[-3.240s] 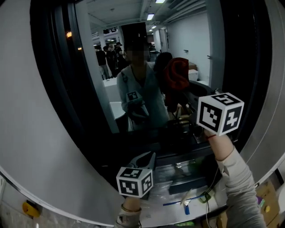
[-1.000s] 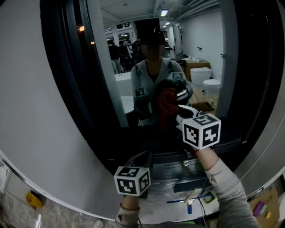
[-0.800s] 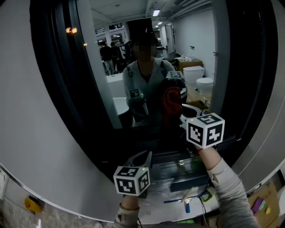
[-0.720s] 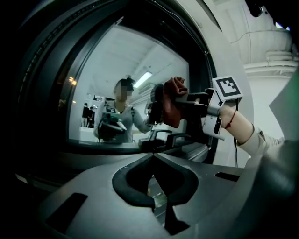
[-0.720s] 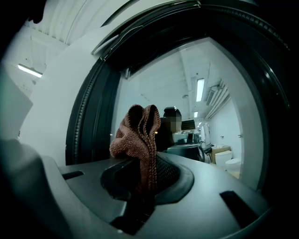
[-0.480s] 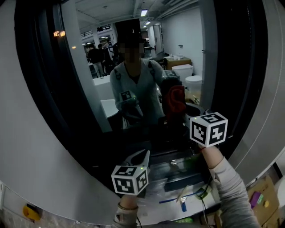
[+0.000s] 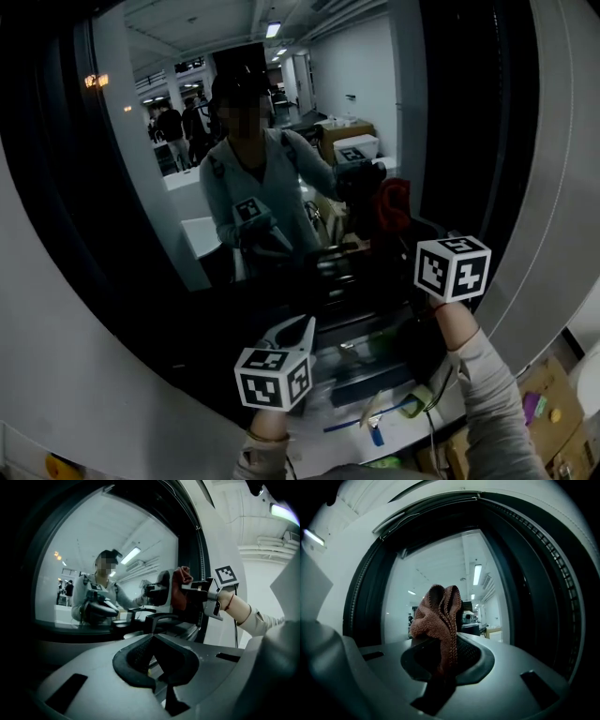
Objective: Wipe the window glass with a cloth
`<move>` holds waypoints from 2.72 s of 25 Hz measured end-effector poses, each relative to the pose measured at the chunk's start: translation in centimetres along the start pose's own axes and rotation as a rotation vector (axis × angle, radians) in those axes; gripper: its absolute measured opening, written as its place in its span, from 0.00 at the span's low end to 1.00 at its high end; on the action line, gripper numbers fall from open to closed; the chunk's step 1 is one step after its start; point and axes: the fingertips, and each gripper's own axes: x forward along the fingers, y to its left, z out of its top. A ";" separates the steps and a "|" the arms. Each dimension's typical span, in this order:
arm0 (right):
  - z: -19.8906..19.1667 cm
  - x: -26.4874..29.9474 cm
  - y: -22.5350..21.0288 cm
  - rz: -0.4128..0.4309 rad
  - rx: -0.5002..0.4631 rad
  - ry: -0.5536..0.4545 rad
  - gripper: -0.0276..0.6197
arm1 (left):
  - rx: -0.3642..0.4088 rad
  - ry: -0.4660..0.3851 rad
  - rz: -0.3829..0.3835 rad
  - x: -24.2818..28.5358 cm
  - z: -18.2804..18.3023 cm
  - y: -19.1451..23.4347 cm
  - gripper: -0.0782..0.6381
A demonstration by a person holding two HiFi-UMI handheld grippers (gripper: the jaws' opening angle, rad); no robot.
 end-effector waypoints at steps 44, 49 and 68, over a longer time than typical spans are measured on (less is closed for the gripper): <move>-6.0 -7.6 12.8 0.136 0.066 -0.043 0.12 | -0.054 -0.041 0.053 -6.7 -2.7 1.8 0.12; -7.8 -8.7 15.6 0.182 0.083 -0.025 0.12 | -0.069 -0.039 0.096 -9.2 -3.9 2.2 0.12; -11.3 -11.3 21.5 0.283 0.066 0.028 0.12 | -0.085 -0.028 0.148 -13.4 -6.3 1.8 0.12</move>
